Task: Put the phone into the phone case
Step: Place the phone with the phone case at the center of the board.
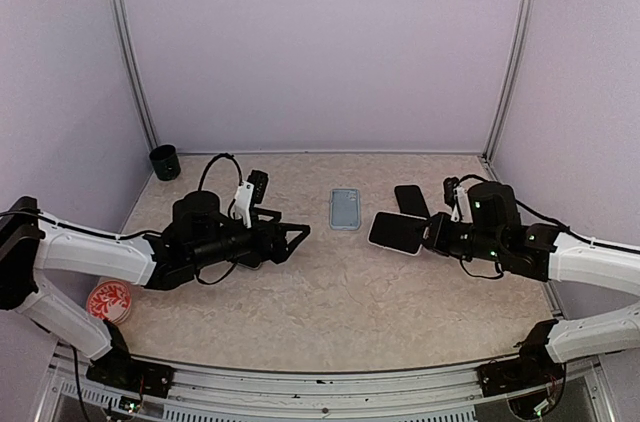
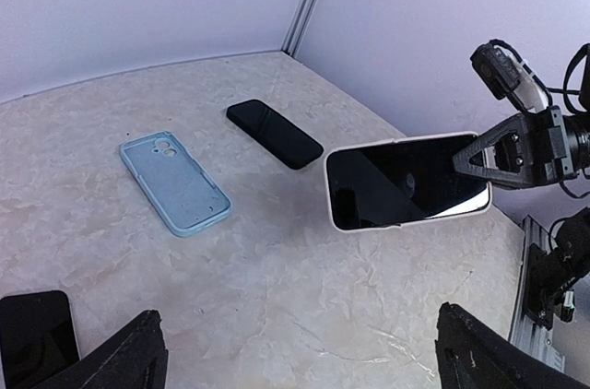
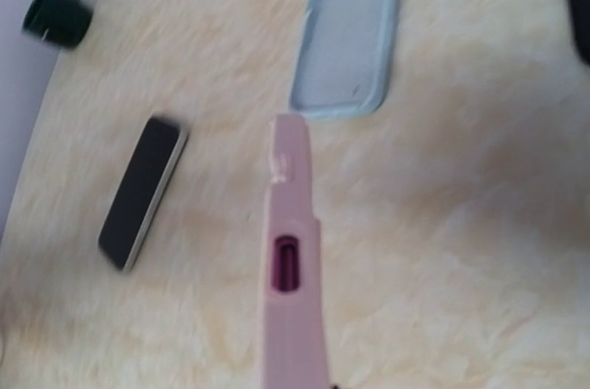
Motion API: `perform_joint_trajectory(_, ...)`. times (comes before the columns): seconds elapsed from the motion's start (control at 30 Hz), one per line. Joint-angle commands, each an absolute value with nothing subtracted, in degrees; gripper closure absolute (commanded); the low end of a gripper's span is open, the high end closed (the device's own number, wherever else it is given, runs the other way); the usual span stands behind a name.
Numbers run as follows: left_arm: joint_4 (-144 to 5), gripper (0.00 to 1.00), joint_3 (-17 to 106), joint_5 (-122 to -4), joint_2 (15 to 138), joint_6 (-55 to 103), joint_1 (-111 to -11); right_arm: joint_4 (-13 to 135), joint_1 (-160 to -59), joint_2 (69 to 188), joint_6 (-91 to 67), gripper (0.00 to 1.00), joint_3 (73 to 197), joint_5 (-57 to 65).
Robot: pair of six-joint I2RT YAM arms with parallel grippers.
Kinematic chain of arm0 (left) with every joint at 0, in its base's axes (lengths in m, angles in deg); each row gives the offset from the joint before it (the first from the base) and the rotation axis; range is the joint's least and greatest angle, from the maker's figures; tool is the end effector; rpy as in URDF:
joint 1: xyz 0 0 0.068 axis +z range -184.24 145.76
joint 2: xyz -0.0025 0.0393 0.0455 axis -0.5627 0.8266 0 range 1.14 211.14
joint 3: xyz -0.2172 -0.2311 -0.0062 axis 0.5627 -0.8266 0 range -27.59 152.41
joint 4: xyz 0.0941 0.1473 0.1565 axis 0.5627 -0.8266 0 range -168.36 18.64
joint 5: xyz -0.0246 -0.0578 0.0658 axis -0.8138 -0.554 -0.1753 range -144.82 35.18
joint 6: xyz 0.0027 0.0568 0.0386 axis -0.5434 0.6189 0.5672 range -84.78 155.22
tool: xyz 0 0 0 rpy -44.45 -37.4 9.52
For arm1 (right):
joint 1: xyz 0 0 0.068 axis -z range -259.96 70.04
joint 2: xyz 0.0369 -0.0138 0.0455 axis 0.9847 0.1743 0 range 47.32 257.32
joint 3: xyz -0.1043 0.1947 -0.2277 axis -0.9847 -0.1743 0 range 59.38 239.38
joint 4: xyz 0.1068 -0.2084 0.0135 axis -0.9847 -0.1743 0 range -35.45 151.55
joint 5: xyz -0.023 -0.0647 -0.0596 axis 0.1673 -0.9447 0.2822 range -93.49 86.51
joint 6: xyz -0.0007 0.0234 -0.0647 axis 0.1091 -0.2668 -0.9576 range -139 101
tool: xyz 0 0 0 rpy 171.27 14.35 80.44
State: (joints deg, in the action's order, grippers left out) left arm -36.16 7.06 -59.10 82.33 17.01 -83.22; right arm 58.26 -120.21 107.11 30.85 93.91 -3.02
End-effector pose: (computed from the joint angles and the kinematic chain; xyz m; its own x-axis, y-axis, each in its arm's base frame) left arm 0.1884 -0.2228 0.2785 -0.3727 -0.0465 -0.9268 0.7198 0.6158 -0.3204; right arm 0.1516 0.1290 0.2811 -0.7332 0.3807 -0.5634 -0.1413 0.7252 0.6739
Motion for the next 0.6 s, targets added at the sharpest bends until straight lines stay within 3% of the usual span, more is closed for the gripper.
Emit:
perform_joint_trajectory(0.0,-34.42,0.01,6.17,-59.48,81.12,15.79,-83.11,65.61,-119.69,107.99,33.92,1.00,93.67,-9.83)
perform_joint_trajectory(0.57,-35.87,0.01,4.72,-59.14,80.11,13.83,-83.11,73.56,-119.74,120.01,38.16,1.00,96.24,-27.41)
